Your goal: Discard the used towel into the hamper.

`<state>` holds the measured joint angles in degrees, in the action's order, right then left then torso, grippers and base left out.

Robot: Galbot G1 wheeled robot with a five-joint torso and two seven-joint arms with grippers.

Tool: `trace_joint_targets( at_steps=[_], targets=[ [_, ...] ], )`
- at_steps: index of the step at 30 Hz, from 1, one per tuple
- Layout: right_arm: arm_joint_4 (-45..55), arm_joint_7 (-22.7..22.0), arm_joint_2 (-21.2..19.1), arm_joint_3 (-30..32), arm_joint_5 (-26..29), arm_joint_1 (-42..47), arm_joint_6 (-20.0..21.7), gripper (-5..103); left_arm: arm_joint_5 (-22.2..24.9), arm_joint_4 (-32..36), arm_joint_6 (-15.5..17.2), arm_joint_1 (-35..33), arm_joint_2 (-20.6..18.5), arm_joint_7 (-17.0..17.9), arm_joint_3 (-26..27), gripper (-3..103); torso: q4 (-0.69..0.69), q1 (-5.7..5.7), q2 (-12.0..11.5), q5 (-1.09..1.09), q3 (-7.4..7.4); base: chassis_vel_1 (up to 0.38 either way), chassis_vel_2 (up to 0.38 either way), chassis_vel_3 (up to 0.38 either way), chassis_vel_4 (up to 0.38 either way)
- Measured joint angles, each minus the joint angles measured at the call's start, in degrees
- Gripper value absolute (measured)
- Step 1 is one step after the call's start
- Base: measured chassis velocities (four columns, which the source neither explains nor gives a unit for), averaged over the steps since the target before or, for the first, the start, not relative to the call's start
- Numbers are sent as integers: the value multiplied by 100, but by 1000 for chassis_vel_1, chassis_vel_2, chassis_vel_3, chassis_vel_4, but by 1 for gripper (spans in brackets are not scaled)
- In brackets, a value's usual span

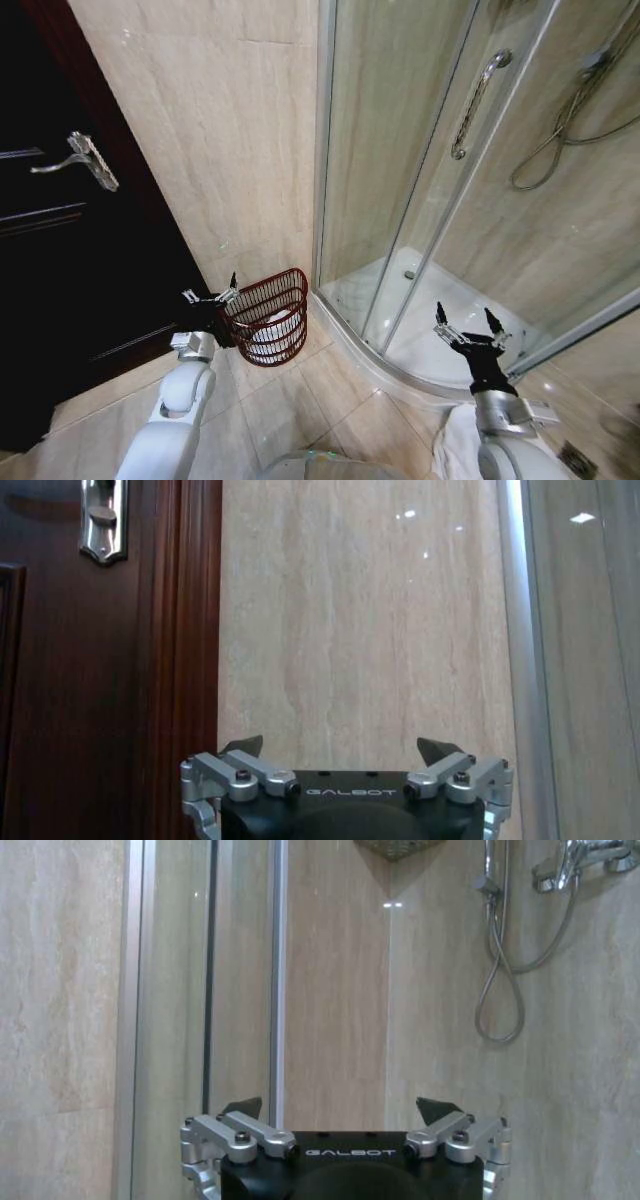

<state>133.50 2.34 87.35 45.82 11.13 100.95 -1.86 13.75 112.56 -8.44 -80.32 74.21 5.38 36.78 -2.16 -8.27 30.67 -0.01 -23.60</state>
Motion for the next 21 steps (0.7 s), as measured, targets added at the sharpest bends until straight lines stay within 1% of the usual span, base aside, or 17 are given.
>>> trace_joint_targets(
  at_steps=[13, 21],
  targets=[
    [25, 40, 23, -47, -110, -77, 124, 100, 65, -19, -107, -59, -73, 1, 19, 100, 0, -1, 0, 0, 0, 0, 0, 0, 0],
    [36, 38, 21, -13, -111, -54, 118, 100, 94, -35, -124, -34, -116, 3, 16, 100, 0, 0, 0, 0, 0, 56, -51, -51, 53]
  ],
)
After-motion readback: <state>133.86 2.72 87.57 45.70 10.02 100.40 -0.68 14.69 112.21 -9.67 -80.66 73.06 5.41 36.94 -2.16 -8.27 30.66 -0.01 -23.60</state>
